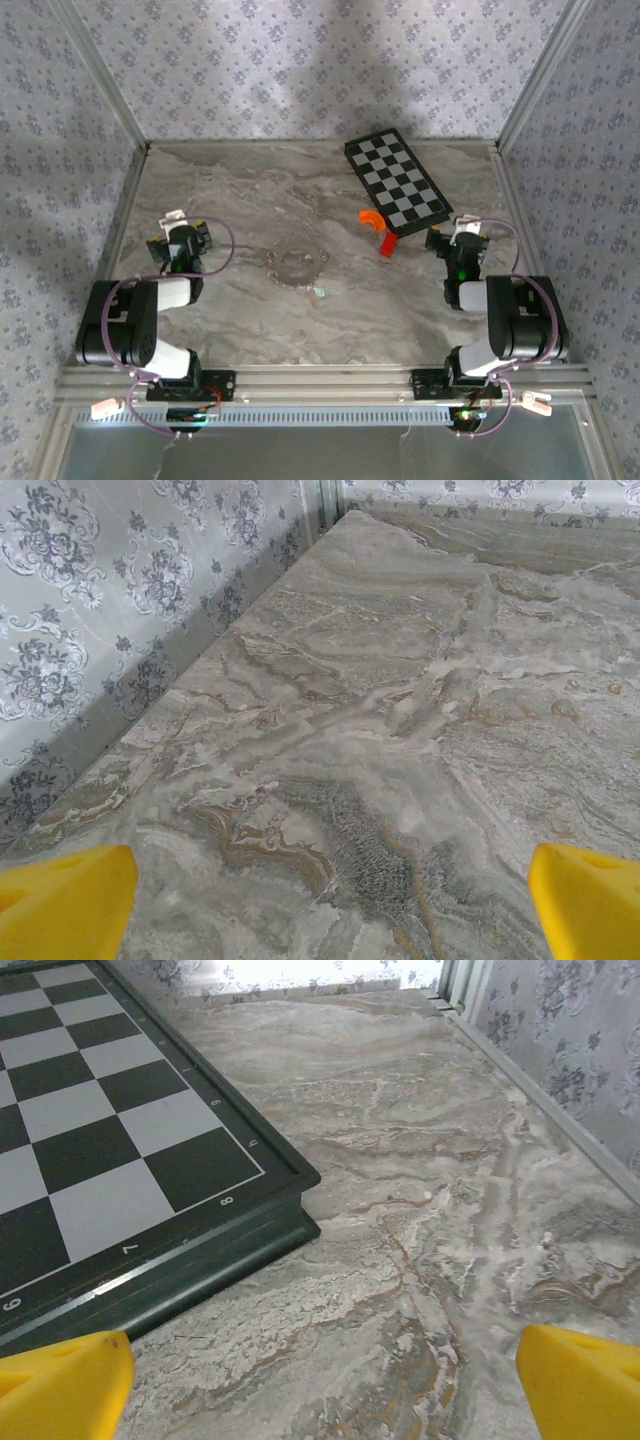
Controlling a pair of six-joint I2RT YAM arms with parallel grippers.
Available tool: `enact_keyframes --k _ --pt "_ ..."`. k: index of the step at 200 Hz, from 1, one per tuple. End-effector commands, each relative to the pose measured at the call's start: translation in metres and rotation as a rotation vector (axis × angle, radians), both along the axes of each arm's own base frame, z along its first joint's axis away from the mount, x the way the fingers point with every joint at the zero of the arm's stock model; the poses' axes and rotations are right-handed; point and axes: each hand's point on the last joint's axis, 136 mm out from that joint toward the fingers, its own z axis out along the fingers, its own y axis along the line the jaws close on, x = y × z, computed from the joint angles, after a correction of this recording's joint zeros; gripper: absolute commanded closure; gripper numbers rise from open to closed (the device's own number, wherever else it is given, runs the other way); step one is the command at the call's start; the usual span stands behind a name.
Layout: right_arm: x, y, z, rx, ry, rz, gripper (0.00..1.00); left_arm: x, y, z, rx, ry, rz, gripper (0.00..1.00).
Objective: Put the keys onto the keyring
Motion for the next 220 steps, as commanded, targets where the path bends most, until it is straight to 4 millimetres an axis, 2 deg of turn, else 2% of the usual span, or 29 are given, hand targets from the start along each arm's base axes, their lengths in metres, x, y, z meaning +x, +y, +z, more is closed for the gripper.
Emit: enact_keyframes --k 1,85,119,167,178,186,198,208,220 --pt "0.007 -0.001 0.007 -0.013 -0.031 0.01 0.0 0.009 -0.001 0.008 -0.003 -0.019 -0.008 0.0" --pt "0.008 -0.002 0.007 -0.041 -0.03 -0.017 0.0 0.014 -0.002 0.004 -0.019 0.005 -0.03 0.0" --pt "0.008 -0.002 0.007 -0.045 -0.028 -0.021 0.0 0.023 -0.016 0.0 -0.022 0.031 -0.122 0.0" --pt "0.008 -0.001 0.007 -0.045 -0.03 -0.016 0.0 0.024 -0.033 -0.003 -0.028 0.014 -0.229 0.0" --pt "0.008 -0.001 0.007 -0.045 -0.029 -0.016 0.0 0.021 -0.032 -0.01 -0.043 -0.001 -0.237 0.0" --pt "0.008 -0.001 0.007 -0.045 -0.03 -0.017 0.0 0.022 -0.031 -0.007 -0.022 -0.054 -0.242 0.0" --pt "0.008 -0.002 0.007 -0.046 -0.03 -0.019 0.01 0.019 -0.032 -0.013 -0.041 0.007 -0.239 0.0" --pt "0.009 -0.002 0.008 -0.047 -0.029 -0.021 0.0 0.022 -0.032 -0.008 -0.024 -0.04 -0.24 0.0" --pt "0.009 -0.002 0.007 -0.048 -0.024 -0.023 0.0 0.02 -0.032 -0.01 -0.035 -0.007 -0.237 0.0"
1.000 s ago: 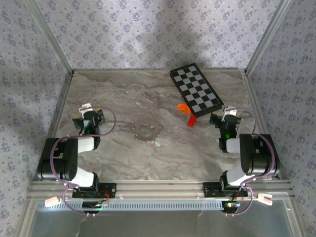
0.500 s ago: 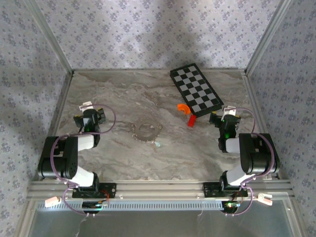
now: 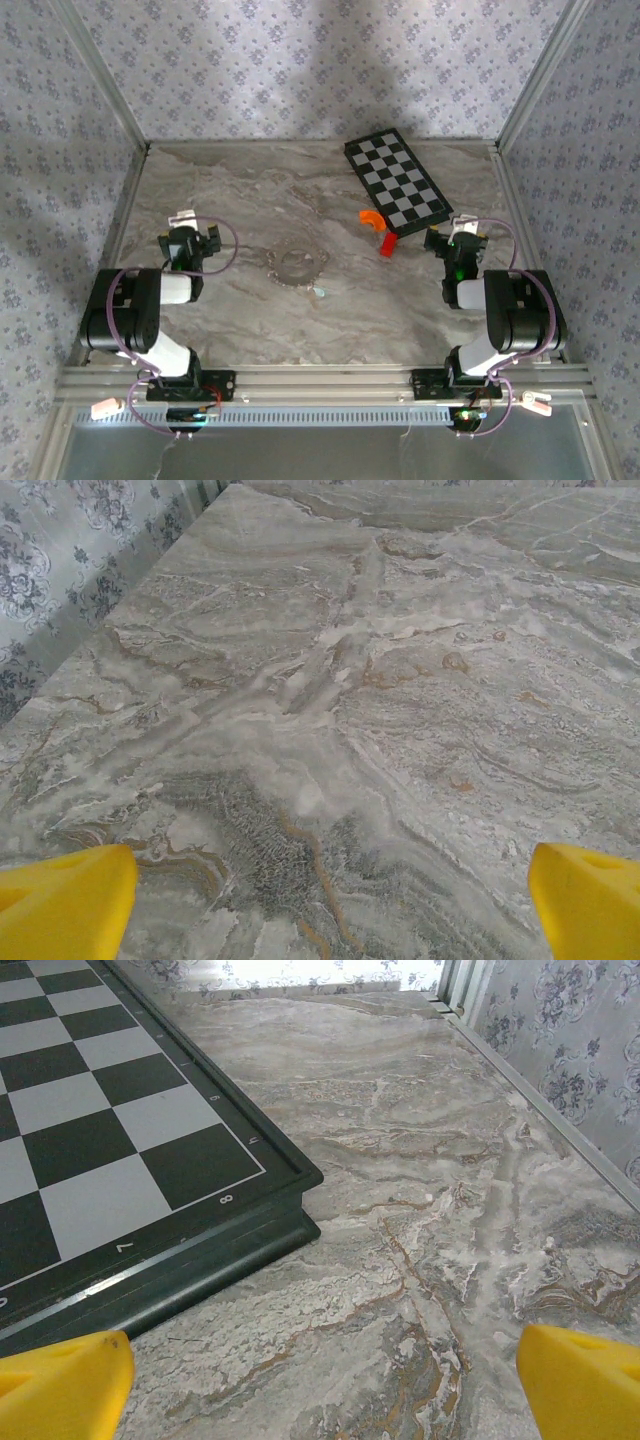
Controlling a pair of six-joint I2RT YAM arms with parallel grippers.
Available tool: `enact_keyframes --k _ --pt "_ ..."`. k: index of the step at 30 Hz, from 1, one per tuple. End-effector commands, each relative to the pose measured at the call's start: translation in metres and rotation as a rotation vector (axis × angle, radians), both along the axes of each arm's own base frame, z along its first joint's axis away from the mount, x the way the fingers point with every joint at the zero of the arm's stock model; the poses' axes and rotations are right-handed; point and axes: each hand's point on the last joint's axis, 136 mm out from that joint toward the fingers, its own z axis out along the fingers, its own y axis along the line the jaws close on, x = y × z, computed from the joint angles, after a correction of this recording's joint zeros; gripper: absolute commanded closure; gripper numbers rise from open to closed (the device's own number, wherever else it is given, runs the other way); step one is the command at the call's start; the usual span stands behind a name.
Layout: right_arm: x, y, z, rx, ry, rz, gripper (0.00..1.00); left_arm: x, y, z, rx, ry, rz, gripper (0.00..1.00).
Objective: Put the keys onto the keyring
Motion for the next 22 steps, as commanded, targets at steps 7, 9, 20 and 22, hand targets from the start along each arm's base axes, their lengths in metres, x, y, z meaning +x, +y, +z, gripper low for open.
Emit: enact_keyframes --k 7,9,20,22 --pt "0.0083 0.001 0.0077 -0.034 -0.015 -0.005 0.0 0.0053 -0.0024 0.0124 0.0 -0.051 -0.023 0.0" --pt "0.0091 0.0018 0.0079 -0.035 -0.011 -0.002 0.0 0.0051 -0.0027 0.0121 0.002 -0.053 -0.024 0.0" --pt "0.0096 0.0027 0.0069 -0.033 -0.008 0.003 0.0 0.0052 -0.0023 0.012 0.002 -0.053 -0.022 0.0" --pt "0.0103 0.0034 0.0081 -0.038 -0.011 0.006 0.0 0.0052 -0.0026 0.0123 0.002 -0.054 -0.023 0.0"
